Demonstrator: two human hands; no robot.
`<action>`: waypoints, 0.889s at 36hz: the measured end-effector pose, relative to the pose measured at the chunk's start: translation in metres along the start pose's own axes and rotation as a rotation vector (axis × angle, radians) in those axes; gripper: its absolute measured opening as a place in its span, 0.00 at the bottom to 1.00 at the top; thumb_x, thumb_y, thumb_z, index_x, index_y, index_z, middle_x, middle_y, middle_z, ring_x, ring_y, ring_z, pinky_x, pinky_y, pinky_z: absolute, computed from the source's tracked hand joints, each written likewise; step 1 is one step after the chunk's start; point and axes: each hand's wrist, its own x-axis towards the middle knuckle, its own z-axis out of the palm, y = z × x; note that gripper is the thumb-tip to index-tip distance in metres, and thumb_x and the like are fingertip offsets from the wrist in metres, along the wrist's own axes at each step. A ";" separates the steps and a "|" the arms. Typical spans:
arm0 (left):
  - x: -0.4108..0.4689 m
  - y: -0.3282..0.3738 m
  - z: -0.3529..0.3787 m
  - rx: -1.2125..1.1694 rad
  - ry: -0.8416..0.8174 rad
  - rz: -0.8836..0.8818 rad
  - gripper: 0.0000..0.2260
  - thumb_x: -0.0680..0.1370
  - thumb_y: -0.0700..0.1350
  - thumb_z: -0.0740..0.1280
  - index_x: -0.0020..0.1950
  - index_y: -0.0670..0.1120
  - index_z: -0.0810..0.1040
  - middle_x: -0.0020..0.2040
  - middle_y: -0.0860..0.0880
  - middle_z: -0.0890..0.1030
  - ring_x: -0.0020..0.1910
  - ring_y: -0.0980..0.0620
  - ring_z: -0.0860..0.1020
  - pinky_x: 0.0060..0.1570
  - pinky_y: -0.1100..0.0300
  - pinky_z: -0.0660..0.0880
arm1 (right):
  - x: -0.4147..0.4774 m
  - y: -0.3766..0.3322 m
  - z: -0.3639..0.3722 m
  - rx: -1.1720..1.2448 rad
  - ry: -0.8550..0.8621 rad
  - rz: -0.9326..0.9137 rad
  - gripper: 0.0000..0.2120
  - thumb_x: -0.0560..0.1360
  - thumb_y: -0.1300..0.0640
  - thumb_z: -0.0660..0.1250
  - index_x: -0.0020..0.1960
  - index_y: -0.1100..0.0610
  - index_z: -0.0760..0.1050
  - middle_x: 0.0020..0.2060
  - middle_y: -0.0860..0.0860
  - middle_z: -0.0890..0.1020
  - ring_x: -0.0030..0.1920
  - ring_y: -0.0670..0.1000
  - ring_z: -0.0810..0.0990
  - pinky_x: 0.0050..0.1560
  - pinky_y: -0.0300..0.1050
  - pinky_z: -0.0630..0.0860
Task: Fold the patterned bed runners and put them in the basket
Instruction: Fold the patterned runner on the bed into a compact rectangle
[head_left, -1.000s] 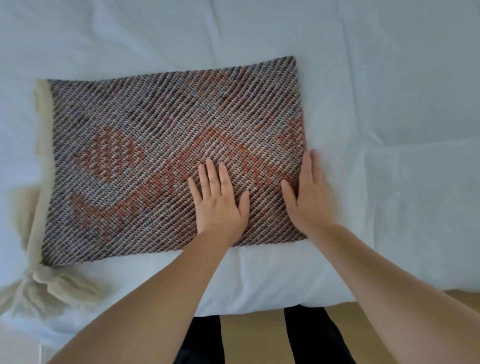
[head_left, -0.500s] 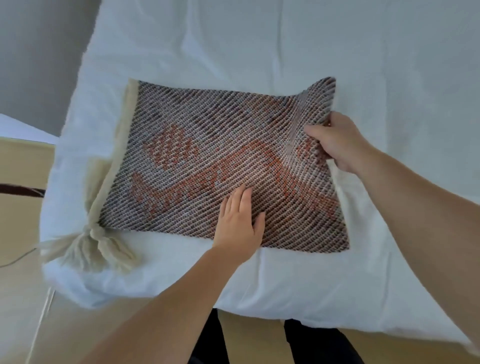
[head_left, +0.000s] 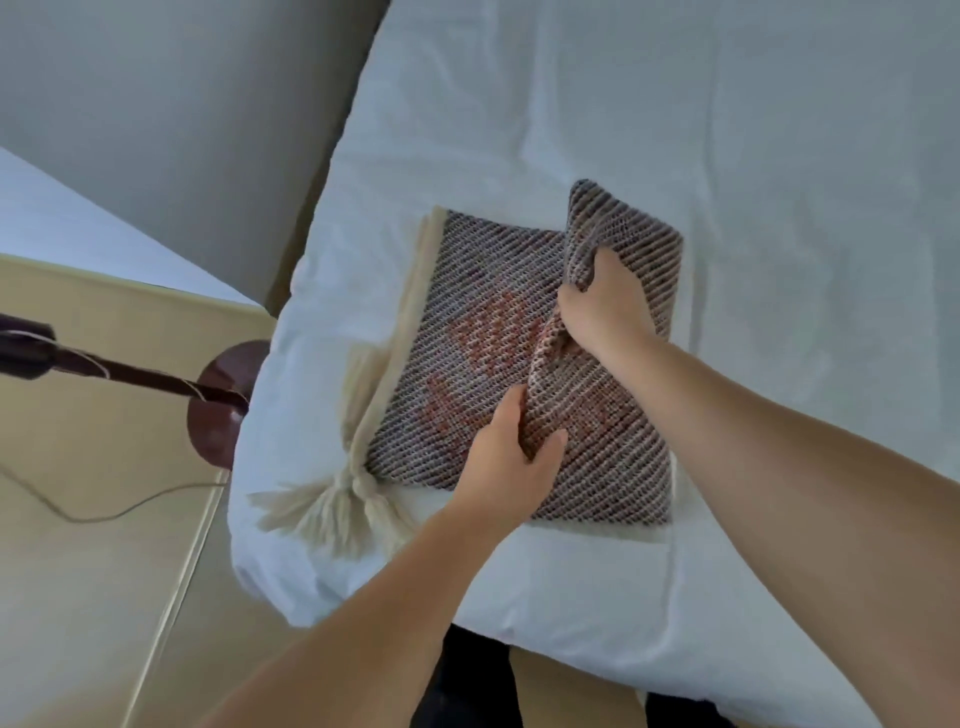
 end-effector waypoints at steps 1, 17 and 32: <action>0.003 -0.007 -0.008 0.050 0.012 -0.018 0.23 0.79 0.52 0.62 0.72 0.53 0.60 0.39 0.56 0.79 0.30 0.61 0.76 0.27 0.70 0.69 | 0.001 -0.006 0.009 0.004 -0.007 0.002 0.09 0.76 0.56 0.61 0.54 0.56 0.69 0.41 0.50 0.77 0.36 0.49 0.76 0.27 0.40 0.66; 0.037 -0.082 -0.121 0.277 0.147 -0.057 0.13 0.82 0.52 0.52 0.63 0.52 0.68 0.46 0.56 0.77 0.43 0.53 0.77 0.43 0.55 0.75 | 0.015 -0.092 0.127 -0.059 -0.081 -0.002 0.16 0.79 0.57 0.57 0.65 0.61 0.66 0.38 0.55 0.77 0.31 0.54 0.78 0.26 0.52 0.76; 0.062 -0.114 -0.140 0.319 0.113 -0.058 0.21 0.82 0.48 0.52 0.75 0.51 0.57 0.63 0.50 0.75 0.54 0.47 0.77 0.50 0.54 0.75 | 0.042 -0.106 0.175 -0.046 -0.121 0.015 0.19 0.83 0.49 0.52 0.65 0.63 0.66 0.47 0.61 0.80 0.45 0.60 0.81 0.46 0.54 0.78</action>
